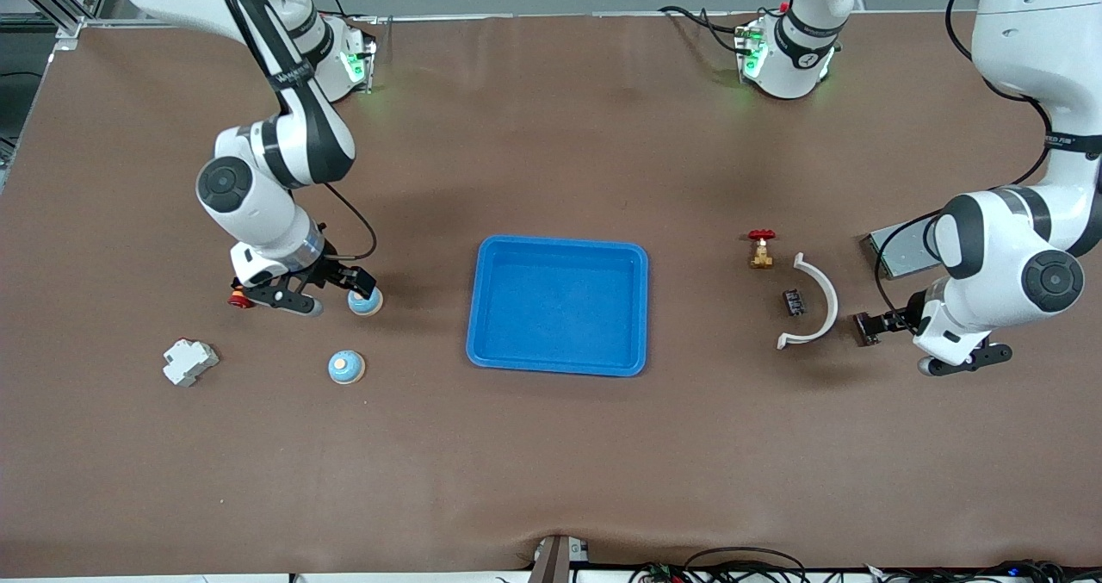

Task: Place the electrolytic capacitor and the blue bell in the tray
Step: 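Reach the right gripper to a blue bell while the left gripper reaches a capacitor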

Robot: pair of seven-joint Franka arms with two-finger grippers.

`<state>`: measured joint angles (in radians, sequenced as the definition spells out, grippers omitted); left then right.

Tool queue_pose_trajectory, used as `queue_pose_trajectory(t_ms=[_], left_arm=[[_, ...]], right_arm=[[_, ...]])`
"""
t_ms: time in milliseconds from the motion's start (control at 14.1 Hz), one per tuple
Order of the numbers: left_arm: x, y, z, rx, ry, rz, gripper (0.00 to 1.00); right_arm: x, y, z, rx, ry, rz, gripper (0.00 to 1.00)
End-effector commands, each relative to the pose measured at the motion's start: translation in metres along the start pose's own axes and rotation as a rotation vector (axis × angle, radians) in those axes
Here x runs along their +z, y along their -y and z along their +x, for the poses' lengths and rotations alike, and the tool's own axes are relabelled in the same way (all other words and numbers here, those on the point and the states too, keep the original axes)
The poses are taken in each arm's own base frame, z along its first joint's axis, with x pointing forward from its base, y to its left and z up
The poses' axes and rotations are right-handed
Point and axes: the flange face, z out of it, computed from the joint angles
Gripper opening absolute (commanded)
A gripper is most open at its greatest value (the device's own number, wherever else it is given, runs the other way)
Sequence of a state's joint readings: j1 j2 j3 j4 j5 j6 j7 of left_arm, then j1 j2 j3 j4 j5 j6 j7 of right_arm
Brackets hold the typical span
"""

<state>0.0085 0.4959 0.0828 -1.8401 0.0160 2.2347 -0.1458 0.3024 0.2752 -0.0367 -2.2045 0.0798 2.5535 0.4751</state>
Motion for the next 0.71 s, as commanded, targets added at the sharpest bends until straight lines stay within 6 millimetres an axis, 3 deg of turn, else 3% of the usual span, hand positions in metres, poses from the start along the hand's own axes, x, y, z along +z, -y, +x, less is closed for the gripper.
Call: queue_pose_trajectory(t_ms=[0, 142, 638], left_arm=[[0.015, 0.000, 0.001, -0.014, -0.006, 0.000, 1.00], [0.027, -0.002, 0.004, -0.016, -0.020, 0.000, 1.00], [0.052, -0.008, 0.007, -0.014, -0.015, 0.002, 1.00]], right_arm=[[0.028, 0.002, -0.002, -0.016, -0.012, -0.019, 1.00], [0.044, 0.001, -0.004, -0.037, -0.008, -0.038, 1.00], [0.066, -0.003, -0.004, -0.038, -0.013, -0.041, 1.00]])
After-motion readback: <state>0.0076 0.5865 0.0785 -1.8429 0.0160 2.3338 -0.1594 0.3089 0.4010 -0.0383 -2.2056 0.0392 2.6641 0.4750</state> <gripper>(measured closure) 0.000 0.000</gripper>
